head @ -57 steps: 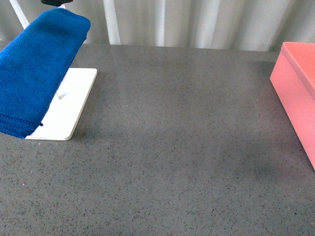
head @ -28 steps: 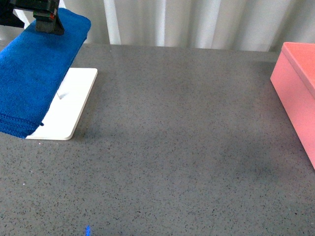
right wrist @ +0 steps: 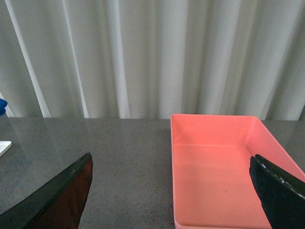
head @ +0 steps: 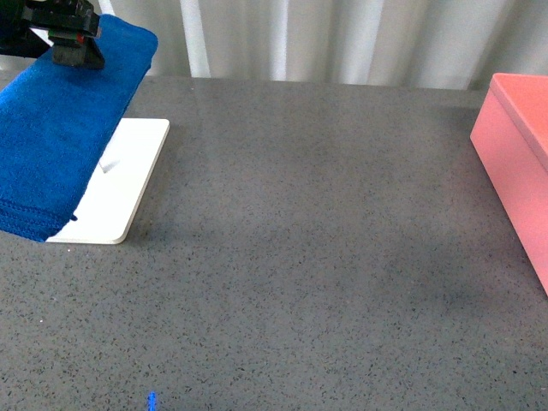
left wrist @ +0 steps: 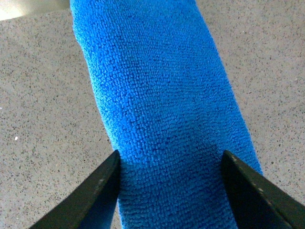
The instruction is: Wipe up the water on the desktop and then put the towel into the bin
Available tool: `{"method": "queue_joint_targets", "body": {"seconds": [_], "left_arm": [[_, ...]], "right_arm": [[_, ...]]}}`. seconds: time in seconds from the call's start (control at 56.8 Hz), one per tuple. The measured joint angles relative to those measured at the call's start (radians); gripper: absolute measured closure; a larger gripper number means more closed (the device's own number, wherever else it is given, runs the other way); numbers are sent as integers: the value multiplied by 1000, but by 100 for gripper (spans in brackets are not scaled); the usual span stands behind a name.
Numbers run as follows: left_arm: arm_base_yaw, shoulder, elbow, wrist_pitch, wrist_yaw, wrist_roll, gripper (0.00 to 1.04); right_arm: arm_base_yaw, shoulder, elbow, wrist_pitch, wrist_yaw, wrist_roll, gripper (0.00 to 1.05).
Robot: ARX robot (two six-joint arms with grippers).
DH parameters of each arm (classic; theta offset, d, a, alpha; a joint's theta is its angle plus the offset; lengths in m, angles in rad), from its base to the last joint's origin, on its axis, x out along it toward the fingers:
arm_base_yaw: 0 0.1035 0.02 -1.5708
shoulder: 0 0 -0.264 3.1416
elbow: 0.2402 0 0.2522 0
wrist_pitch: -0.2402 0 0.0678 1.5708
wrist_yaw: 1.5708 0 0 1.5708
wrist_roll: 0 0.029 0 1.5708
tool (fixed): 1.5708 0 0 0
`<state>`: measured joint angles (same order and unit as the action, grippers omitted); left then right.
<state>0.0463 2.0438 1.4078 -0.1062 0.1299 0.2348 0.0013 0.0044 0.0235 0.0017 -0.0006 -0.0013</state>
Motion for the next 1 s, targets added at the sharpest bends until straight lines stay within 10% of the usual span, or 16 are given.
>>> {"method": "queue_joint_targets", "body": {"seconds": [0.299, 0.686, 1.003], "left_arm": [[14, -26, -14, -31, 64, -32, 100], [-1, -252, -74, 2, 411, -134, 100], [-314, -416, -307, 280, 553, -388, 100]], "right_arm": [[0, 0, 0, 0, 0, 0, 7], [0, 0, 0, 0, 0, 0, 7], [0, 0, 0, 0, 0, 0, 7]]}}
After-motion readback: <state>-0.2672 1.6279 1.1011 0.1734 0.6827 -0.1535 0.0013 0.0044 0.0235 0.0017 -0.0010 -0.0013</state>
